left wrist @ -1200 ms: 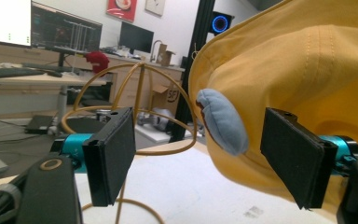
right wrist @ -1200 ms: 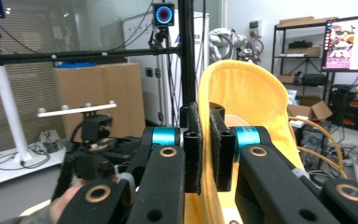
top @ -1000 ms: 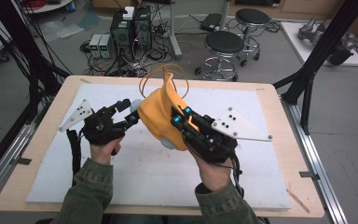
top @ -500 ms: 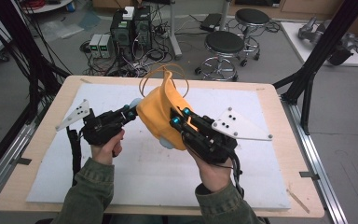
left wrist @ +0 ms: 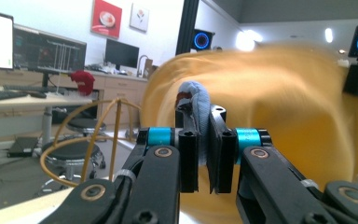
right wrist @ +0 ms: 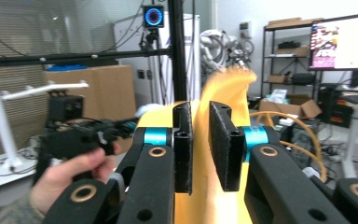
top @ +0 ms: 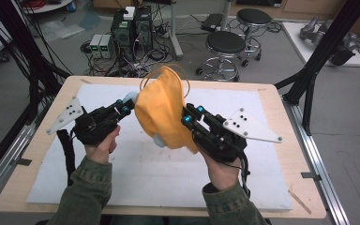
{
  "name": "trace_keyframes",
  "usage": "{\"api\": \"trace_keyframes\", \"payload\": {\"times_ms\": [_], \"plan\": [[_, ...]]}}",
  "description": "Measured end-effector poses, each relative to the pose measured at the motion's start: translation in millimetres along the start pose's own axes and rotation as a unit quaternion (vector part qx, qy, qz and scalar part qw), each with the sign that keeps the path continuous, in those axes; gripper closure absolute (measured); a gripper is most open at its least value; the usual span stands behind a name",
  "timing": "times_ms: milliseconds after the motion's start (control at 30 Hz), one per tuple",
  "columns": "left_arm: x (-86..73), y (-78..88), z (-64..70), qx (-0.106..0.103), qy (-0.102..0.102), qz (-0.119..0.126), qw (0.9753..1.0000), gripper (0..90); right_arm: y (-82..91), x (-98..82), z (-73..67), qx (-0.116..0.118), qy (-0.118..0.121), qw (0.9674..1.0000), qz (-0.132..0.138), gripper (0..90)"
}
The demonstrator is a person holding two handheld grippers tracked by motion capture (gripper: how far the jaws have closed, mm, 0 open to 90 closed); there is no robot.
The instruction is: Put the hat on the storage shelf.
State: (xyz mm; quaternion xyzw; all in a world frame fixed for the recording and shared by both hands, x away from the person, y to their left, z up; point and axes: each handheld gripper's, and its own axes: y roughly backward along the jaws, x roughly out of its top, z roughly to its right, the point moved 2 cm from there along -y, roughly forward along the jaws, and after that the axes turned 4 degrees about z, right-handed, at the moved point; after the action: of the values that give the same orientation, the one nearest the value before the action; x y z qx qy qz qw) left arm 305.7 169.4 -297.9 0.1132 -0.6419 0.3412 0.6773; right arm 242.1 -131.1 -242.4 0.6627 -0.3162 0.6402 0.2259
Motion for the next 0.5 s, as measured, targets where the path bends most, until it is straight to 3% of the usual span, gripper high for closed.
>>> {"api": "trace_keyframes", "payload": {"times_ms": [133,333,500], "plan": [[5.3,-3.4,6.2,-0.007,-0.01,-0.003,0.9999,84.3,1.4,-2.7,2.6,-0.011,0.001,0.9999,0.0,78.4],[16.7,-2.6,17.5,-0.024,-0.021,0.005,0.9995,84.3,12.0,-10.9,13.6,-0.038,-0.005,0.9993,-0.004,68.3],[24.4,-2.0,24.4,-0.025,-0.038,0.007,0.9989,84.3,21.7,-21.5,24.7,-0.059,-0.015,0.9981,-0.007,51.2]]}}
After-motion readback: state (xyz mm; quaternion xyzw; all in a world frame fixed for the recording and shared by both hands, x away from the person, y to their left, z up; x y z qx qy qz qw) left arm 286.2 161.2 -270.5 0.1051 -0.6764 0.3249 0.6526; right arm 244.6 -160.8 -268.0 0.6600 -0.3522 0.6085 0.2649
